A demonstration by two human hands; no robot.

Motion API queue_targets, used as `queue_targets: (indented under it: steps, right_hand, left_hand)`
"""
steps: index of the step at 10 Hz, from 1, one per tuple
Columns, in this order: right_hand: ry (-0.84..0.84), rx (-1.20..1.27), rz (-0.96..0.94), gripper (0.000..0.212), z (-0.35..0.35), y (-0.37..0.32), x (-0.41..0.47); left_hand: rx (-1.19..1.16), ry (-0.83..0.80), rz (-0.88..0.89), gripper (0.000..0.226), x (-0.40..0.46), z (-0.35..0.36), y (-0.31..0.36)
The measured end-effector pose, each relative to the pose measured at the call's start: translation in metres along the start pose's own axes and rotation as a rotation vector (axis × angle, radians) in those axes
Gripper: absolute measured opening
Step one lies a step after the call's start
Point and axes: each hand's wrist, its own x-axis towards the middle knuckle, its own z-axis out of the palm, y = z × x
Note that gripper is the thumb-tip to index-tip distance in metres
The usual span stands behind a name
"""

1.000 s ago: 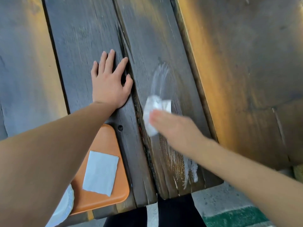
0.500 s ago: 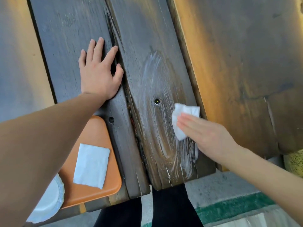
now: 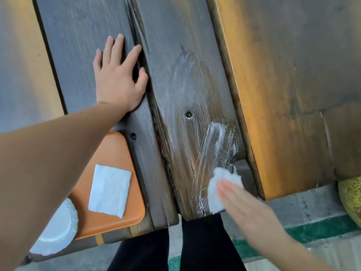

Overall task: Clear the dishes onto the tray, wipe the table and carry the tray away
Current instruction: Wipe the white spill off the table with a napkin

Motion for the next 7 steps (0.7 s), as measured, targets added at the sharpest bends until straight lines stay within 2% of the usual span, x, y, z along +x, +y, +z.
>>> queue_targets:
  steps: [1, 2, 3, 4, 5, 6, 7]
  right_hand:
    - [0.051, -0.004, 0.193, 0.075, -0.016, 0.022, 0.041]
    - [0.086, -0.024, 0.250, 0.077, -0.030, 0.018, 0.104]
    - [0.148, -0.036, 0.181, 0.072, -0.032, -0.006, 0.144]
    - [0.073, -0.097, -0.005, 0.055, -0.016, -0.035, 0.122]
    - [-0.123, -0.147, -0.180, 0.056, 0.001, -0.043, 0.067]
    - [-0.128, -0.130, -0.122, 0.069, -0.005, -0.023, 0.034]
    - [-0.019, -0.098, -0.014, 0.072, -0.022, 0.001, 0.041]
  left_hand:
    - [0.001, 0.010, 0.004, 0.054, 0.000, 0.001, 0.000]
    - [0.000, 0.011, 0.004, 0.054, 0.000, 0.000, -0.002]
    - [0.000, 0.010, 0.001, 0.054, 0.000, 0.001, -0.002]
    - [-0.010, 0.008, 0.002, 0.054, 0.000, 0.002, -0.002]
    - [-0.013, 0.006, 0.001, 0.054, -0.001, 0.001, -0.003]
    - [-0.009, 0.000, -0.001, 0.054, 0.000, 0.001, -0.002]
    - [-0.008, -0.003, 0.000, 0.054, 0.000, 0.001, -0.001]
